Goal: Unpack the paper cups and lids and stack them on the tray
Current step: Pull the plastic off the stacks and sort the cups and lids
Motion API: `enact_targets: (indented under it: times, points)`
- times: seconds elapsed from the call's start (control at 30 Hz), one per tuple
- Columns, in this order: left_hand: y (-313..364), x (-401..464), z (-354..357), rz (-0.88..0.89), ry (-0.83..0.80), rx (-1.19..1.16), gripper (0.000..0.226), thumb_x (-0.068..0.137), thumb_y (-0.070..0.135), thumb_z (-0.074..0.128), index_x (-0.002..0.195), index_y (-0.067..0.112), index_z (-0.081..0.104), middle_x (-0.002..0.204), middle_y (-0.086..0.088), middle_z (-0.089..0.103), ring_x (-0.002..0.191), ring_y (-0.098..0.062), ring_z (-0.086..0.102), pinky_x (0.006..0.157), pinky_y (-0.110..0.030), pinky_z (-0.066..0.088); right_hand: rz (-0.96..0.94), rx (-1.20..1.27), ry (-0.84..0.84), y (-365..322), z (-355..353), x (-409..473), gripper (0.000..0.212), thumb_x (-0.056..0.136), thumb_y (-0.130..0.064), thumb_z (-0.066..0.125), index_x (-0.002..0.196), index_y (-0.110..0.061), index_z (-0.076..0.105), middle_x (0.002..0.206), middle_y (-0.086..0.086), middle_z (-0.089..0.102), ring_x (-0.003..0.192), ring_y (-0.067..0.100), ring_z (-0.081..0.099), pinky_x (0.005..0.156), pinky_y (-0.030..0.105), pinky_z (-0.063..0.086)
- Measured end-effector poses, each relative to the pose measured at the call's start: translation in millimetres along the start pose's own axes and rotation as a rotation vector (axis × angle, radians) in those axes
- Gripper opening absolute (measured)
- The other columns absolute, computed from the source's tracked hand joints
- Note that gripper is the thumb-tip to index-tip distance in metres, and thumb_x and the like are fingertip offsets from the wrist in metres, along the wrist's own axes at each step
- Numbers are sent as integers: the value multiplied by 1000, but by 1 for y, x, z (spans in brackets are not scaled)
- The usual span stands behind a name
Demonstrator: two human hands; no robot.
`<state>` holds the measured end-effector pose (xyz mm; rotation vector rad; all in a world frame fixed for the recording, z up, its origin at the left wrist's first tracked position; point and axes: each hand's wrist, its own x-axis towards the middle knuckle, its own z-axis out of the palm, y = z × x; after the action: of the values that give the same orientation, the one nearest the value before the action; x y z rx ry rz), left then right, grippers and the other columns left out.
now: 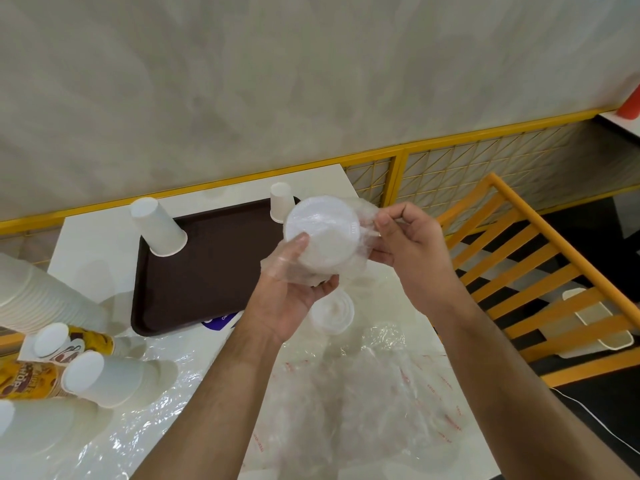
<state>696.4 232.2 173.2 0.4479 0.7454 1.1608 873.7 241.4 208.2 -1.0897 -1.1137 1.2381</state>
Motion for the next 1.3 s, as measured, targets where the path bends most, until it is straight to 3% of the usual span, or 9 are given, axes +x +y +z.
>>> enact_targets:
  times: [0.2,0.33,0.43,0.63,0.73,0.83,0.93,1.13,1.3]
  points:
    - [3,-1,-2,-8,-31,-62,84,56,30,90,132,12,58,126,-17,61,105,-33,60,82,-47,52,160,331,-7,2,2,-1,16,105,-12,44,96,-5,56,105,6,76,86,21,74,78,37,61]
    - [6,-3,-1,27,24,70,70,67,29,79,131,10,59,121,-15,63,105,-33,61,81,-45,51,114,113,-46,5,6,-4,7,96,-15,64,98,-9,61,109,6,72,102,24,70,85,41,60]
    - [5,-5,-1,18,35,103,67,72,26,78,134,9,57,119,-14,65,106,-33,62,78,-43,53,44,-31,-7,6,10,-4,29,79,-22,81,92,-3,62,102,12,73,100,28,72,88,49,59]
    - [9,-11,0,13,11,193,55,77,26,72,129,14,61,116,-12,69,105,-32,66,78,-44,55,13,-31,11,1,13,-6,35,74,-26,80,89,5,72,97,16,76,97,37,72,89,58,57]
    - [11,-13,1,24,18,165,56,75,29,76,127,16,62,120,-13,68,106,-33,65,83,-47,55,51,66,34,0,13,-4,35,83,-17,75,91,15,64,97,22,74,90,36,73,83,49,61]
    - [11,-16,-4,1,-18,-29,67,68,31,81,131,17,60,128,-18,62,109,-37,62,83,-50,53,141,316,51,-3,10,-2,19,88,-15,68,86,-1,56,90,15,73,82,27,73,70,32,61]
    - [10,-20,-9,-38,-44,-145,86,64,28,85,141,14,50,132,-19,57,107,-39,60,77,-49,52,218,481,118,-7,5,1,26,94,-21,62,113,-4,61,92,9,75,79,20,74,65,27,59]
    - [11,-18,-13,6,-34,-48,57,81,23,71,136,21,56,136,-18,59,120,-42,60,90,-60,51,336,161,-150,-8,1,0,42,88,-44,67,116,-13,61,108,2,72,88,19,71,75,37,57]
    - [12,-19,-11,-17,-11,78,59,81,25,68,138,25,51,136,-16,59,119,-45,60,91,-61,53,312,118,-130,-1,9,-1,19,90,-21,70,106,-11,72,104,5,74,87,18,70,76,33,57]
